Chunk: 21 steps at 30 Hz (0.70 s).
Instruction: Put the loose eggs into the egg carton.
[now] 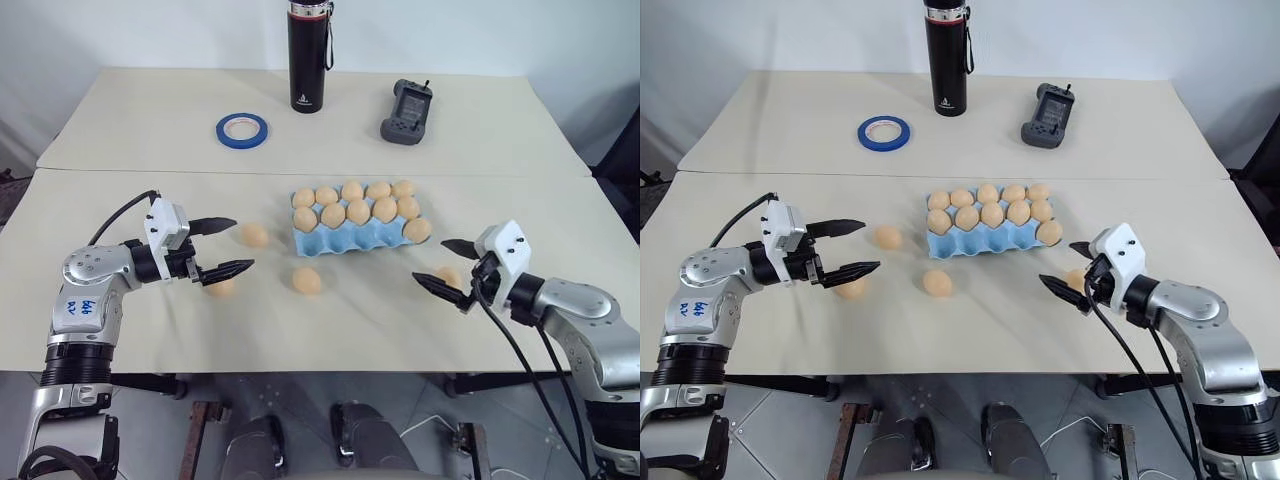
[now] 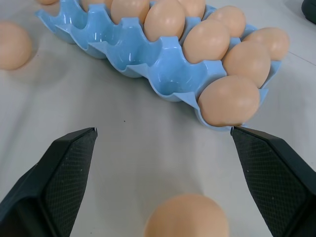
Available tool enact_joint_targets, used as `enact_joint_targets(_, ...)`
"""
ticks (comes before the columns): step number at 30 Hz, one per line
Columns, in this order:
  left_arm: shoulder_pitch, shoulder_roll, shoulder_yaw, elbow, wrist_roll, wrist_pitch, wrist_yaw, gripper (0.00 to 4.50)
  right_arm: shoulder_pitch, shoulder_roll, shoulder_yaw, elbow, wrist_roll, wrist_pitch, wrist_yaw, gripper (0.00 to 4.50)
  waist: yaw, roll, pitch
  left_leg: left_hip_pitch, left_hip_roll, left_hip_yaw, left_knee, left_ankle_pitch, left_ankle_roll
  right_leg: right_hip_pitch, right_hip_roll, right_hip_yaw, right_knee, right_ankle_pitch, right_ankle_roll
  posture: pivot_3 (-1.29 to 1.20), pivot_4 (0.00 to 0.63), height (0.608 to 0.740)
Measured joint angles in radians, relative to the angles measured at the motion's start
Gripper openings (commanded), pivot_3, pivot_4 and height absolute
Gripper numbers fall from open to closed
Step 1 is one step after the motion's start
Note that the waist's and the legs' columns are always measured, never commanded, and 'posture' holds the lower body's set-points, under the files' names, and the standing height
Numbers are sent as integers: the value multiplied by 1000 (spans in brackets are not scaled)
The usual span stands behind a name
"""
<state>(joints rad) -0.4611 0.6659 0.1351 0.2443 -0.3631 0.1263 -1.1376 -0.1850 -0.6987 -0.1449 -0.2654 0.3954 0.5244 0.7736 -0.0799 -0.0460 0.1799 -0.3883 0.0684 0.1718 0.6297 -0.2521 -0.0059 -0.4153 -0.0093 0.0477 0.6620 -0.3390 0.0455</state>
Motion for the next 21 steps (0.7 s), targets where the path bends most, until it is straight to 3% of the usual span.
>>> enact_joint_targets(11, -21, -25, -1, -11, -26, 61, 22, 4463, -8, 0, -11, -1, 5, 7, -27, 4500, 1, 0, 0, 0, 0, 0, 0, 0, 0, 0, 0, 0, 0, 0, 0, 0, 150, 740)
enact_joint_targets(21, -36, -28, -31, -38, -44, 62, -73, 4463, 97, 53, -162, -139, 67, 147, -199, 4500, 6, 0, 0, 0, 0, -1, 0, 0, -1, 1, 0, -1, 0, 0, 0, 0, 150, 740)
